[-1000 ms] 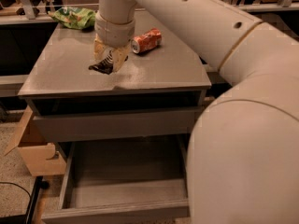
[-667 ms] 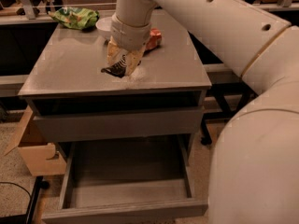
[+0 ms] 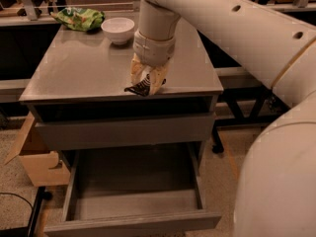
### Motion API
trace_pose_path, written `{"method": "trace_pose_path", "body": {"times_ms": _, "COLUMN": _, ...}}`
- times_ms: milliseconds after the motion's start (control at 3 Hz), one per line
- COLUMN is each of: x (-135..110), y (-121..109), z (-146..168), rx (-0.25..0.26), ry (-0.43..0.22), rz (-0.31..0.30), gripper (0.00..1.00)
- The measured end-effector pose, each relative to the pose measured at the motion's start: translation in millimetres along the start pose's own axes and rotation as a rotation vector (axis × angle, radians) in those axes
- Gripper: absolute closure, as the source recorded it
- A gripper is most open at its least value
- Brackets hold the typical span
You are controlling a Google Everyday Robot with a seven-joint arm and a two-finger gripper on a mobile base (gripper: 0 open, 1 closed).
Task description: Place rxbar chocolate into middle drawer
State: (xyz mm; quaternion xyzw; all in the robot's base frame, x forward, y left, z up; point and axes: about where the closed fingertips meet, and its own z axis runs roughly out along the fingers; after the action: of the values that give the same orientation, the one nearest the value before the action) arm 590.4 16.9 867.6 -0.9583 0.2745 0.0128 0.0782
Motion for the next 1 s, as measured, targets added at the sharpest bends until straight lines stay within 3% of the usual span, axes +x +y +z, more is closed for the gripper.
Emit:
{"method": "trace_pose_path", "body": {"times_ms": 333, "x": -16.4, "y": 23.5, "z": -2.8, "rx": -0.042, "ry": -0.009, "rz": 0.001, "gripper": 1.0}}
{"method": "trace_pose_path", "body": {"times_ms": 667, "x": -33.6, "y": 34.5, "z": 6.5, "rx": -0.06, "ry": -0.036, "rz": -0.008, "gripper": 1.0}}
{"method": "trace_pose_path", "body": {"times_ms": 1000, "x": -33.6, "y": 34.5, "z": 6.6, "rx": -0.06, "ry": -0.036, "rz": -0.007, "gripper": 1.0}}
